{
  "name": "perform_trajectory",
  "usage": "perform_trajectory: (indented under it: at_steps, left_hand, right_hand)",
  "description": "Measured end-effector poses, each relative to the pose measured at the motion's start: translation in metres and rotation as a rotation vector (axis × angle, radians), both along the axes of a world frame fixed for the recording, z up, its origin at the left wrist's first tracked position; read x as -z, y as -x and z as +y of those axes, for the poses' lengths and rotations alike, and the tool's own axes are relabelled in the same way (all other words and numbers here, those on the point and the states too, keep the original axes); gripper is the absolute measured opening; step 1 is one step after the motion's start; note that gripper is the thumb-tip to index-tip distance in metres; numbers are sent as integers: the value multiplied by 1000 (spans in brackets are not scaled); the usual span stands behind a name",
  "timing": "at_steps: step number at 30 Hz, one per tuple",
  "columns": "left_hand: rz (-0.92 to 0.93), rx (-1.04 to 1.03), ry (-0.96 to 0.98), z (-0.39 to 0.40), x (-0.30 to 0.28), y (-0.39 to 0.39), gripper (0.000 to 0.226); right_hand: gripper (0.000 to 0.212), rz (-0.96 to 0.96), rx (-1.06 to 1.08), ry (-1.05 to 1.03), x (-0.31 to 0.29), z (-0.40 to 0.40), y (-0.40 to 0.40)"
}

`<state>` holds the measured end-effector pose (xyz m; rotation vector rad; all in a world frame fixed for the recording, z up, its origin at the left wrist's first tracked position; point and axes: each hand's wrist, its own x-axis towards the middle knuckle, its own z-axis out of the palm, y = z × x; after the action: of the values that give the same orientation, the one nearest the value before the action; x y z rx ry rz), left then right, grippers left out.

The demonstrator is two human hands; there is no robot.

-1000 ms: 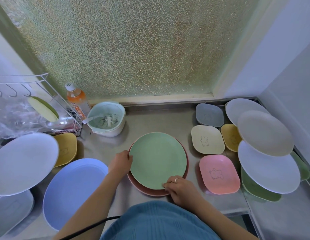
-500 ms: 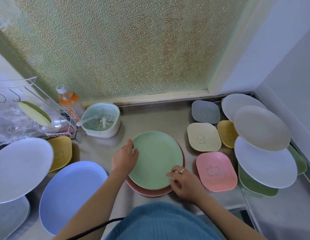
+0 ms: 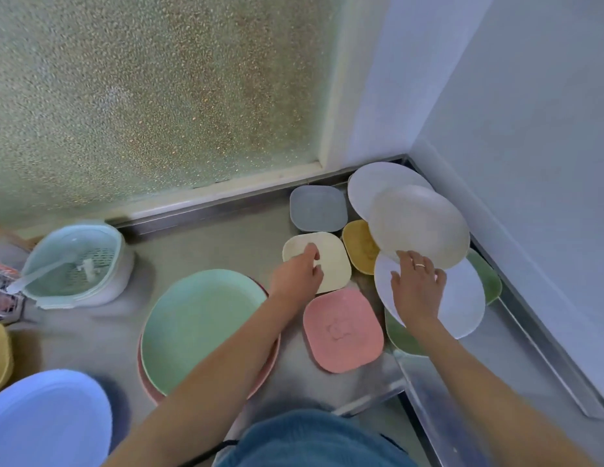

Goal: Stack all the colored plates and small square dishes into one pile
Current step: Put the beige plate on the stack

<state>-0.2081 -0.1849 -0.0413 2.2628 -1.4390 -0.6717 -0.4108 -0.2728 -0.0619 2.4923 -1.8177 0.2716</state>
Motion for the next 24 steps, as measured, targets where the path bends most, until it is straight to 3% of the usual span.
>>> perform_trajectory:
  at_steps: [5,10,15,19,23,24]
  left_hand:
    - [67,33,-26,-17,5,29,22]
    - [83,-26,-20,-25,3,25,21]
    - [344,-283,52,-31,-11,16,26]
    - [620,-621,153,-27,-23,1,38]
    - [383,-758,160,12,-14,-29,33]
    - [364,-802,183,26,-12,-36,30]
  right_hand:
    - [18,61,-14,-8,10,-24,12]
    - [20,38,-64,72,10,-29,9]
    - [23,-155,-241,218,8,-15,-4]
    - [35,-327,-593,220,3,23,-27]
    - [47,-259,-820,39,-7,53,-48]
    - [40,-248,-860,-27,-12,59,-53]
